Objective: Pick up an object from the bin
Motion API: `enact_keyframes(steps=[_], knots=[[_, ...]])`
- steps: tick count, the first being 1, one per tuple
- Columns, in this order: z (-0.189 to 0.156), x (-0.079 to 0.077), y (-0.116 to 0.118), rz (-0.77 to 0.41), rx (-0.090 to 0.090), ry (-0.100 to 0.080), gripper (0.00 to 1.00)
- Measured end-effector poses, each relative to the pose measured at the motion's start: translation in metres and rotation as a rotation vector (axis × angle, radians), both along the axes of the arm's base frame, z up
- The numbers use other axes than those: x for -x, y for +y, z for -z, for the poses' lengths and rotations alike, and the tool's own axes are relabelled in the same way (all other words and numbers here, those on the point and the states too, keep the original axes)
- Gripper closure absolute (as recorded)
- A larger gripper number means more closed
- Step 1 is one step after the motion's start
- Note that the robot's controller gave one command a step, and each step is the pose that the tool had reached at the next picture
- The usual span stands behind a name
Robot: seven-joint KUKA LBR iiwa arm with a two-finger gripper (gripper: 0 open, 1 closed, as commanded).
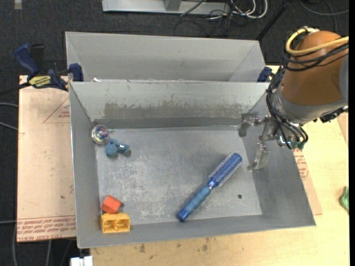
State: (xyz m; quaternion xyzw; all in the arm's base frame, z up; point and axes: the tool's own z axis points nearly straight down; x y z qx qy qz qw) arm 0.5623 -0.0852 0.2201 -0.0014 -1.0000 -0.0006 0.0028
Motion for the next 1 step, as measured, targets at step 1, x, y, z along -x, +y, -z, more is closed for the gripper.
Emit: enact_keyframes(steps=[1], knots=[[0.1529, -0.0016, 0.0255, -0.488, -0.003, -0.003, 0.0]])
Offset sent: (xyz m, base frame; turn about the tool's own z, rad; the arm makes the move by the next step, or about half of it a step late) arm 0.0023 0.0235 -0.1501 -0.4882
